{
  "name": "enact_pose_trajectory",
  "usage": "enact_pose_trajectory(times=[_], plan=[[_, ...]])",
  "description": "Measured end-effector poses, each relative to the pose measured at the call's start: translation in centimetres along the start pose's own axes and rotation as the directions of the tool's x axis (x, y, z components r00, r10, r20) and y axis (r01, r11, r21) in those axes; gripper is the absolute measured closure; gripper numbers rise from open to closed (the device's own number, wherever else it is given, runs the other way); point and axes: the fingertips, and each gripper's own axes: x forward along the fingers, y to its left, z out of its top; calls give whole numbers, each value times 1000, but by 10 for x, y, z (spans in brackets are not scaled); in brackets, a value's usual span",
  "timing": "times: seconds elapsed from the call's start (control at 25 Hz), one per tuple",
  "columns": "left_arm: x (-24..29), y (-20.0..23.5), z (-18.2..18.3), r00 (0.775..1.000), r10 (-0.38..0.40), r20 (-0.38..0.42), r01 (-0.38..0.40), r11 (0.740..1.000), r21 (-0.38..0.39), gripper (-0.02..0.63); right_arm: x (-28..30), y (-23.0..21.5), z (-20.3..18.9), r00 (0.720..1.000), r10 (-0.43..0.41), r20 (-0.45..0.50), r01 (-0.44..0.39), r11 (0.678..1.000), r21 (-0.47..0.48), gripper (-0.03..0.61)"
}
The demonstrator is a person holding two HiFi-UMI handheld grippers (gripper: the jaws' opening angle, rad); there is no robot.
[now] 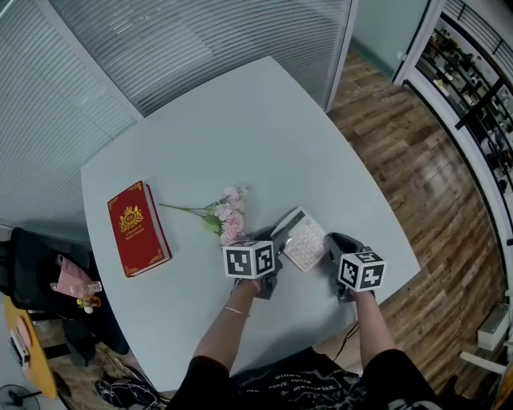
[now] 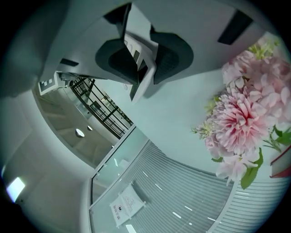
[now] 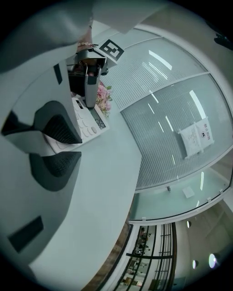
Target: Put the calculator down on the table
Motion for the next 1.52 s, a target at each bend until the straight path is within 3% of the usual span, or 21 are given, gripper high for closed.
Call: enact_pose_trajectory(times=[0.08, 0.28, 0.36, 0.44, 0.52, 1.0, 1.52], plan=[[-1, 0, 2, 1000, 20, 7, -20, 999, 29, 503, 0, 0, 0, 1000, -14, -1, 14, 1000, -9, 548], [-3, 2, 2, 996, 81, 28, -83, 993, 88, 484, 0, 7, -1, 1000, -1, 15, 1, 1000, -1, 542], [-6, 3, 3, 993, 111, 46, -115, 987, 111, 446, -3, 11, 0, 999, 5, 35, -5, 1000, -11, 506], [-10, 1, 3, 991, 119, 64, -126, 984, 123, 356, -8, 17, 1, 998, 20, 54, -19, 1000, -25, 444], [-17, -4, 2, 990, 122, 76, -133, 980, 149, 350, -15, 23, 3, 997, 33, 71, -30, 998, -51, 405], [-90, -56, -26, 992, 35, 119, -74, 937, 341, 324, -83, 74, 2, 985, 37, 169, 0, 977, -211, 371], [-199, -78, -79, 964, 0, 267, -112, 908, 404, 324, -157, 153, -47, 965, 34, 259, 56, 941, -333, 370]])
